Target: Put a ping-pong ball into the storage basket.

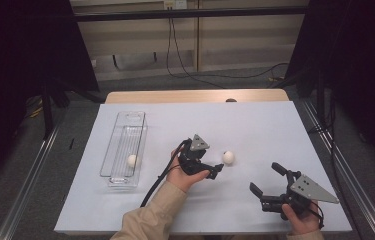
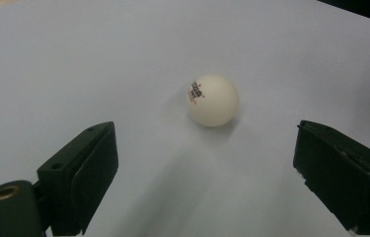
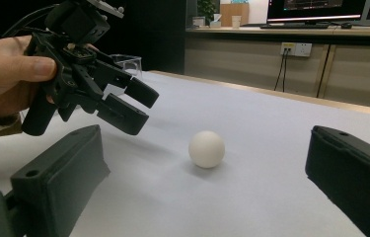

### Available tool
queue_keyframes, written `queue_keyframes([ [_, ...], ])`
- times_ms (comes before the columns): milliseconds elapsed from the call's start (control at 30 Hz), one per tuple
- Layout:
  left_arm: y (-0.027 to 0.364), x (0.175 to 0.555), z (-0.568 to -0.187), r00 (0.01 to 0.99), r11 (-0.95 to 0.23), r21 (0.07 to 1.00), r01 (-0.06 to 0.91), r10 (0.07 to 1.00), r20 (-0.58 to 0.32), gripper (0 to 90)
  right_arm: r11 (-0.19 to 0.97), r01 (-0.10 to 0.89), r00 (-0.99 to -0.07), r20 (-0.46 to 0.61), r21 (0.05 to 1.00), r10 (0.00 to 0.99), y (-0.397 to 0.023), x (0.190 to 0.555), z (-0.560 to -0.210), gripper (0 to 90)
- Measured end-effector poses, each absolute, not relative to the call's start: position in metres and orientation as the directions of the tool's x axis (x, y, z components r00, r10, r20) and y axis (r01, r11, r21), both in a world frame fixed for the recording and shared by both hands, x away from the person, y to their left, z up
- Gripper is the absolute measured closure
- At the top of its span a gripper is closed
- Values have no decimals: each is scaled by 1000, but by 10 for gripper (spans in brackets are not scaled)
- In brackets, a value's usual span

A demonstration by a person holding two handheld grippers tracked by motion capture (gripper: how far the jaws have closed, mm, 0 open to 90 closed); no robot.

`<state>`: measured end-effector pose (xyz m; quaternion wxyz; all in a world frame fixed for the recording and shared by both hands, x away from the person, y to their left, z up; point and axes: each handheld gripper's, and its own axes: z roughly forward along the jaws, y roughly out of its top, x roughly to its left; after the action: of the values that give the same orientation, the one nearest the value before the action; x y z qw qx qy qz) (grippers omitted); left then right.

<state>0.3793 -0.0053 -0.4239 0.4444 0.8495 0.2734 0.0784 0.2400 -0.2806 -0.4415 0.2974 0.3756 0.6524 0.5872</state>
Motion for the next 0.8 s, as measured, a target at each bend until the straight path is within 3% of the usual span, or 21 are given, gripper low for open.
queue_keyframes([
  [800, -17, 383, -425, 841, -452, 799, 398, 527, -121, 102, 29, 144, -545, 54, 989, 837, -281, 241, -442, 10],
])
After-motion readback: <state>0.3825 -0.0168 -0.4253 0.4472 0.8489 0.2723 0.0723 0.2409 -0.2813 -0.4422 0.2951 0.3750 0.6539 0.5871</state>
